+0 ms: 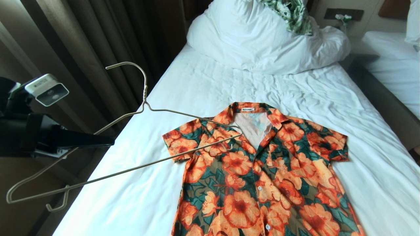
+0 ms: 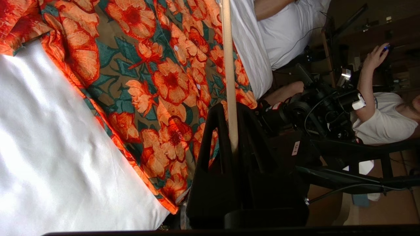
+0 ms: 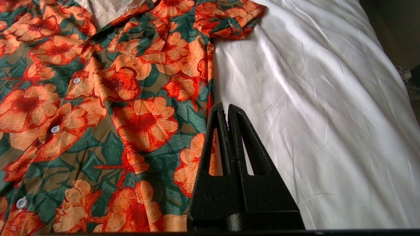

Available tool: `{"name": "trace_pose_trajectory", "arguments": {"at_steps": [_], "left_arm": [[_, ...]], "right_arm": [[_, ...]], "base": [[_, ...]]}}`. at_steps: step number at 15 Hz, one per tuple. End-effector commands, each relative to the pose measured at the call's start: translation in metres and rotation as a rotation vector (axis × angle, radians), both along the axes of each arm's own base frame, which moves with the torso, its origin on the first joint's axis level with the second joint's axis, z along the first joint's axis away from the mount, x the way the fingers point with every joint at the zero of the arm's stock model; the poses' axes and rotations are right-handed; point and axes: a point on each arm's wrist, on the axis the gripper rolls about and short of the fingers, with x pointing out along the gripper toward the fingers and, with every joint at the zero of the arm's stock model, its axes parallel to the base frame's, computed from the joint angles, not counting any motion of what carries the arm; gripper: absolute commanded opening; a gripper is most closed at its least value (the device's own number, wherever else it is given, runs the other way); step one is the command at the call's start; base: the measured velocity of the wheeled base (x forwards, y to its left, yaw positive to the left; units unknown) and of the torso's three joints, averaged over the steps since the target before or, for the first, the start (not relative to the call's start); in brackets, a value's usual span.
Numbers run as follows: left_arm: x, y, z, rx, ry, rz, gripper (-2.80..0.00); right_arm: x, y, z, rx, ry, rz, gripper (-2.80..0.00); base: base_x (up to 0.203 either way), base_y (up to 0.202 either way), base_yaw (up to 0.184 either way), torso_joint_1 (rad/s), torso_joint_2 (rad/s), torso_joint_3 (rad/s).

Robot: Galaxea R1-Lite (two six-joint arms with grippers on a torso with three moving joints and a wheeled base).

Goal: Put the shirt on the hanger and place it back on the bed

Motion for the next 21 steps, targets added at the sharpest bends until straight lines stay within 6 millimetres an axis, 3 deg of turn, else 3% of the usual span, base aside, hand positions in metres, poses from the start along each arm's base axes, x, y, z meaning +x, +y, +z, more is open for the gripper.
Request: {"name": "trace_pose_trajectory", "arguments": {"at_steps": [1, 7, 15, 21], "left_arm": [[-0.009, -0.003, 0.007, -0.002, -0.025, -0.007, -2.80], [-0.021, -0.005, 0.015, 0.018, -0.042, 0.015, -2.80], [-0.018, -0.027, 0.018, 0.057, -0.065, -0.073, -2.80], [-0.016, -0.031, 0.021, 0.065, -0.068, -0.060, -2.80]], "right_arm": [[0.000, 0.000, 0.000, 0.000, -0.001, 0.000, -2.80], [0.000, 0.000, 0.000, 0.000, -0.001, 0.000, -2.80], [0.000, 0.000, 0.000, 0.000, -0.001, 0.000, -2.80], [0.000, 0.000, 0.000, 0.000, 0.001, 0.000, -2.80]], "base": [[0.000, 0.000, 0.000, 0.000, 0.00, 0.000], [0.000, 0.000, 0.000, 0.000, 0.00, 0.000], [0.000, 0.000, 0.000, 0.000, 0.00, 0.000], [0.000, 0.000, 0.000, 0.000, 0.00, 0.000]]}}
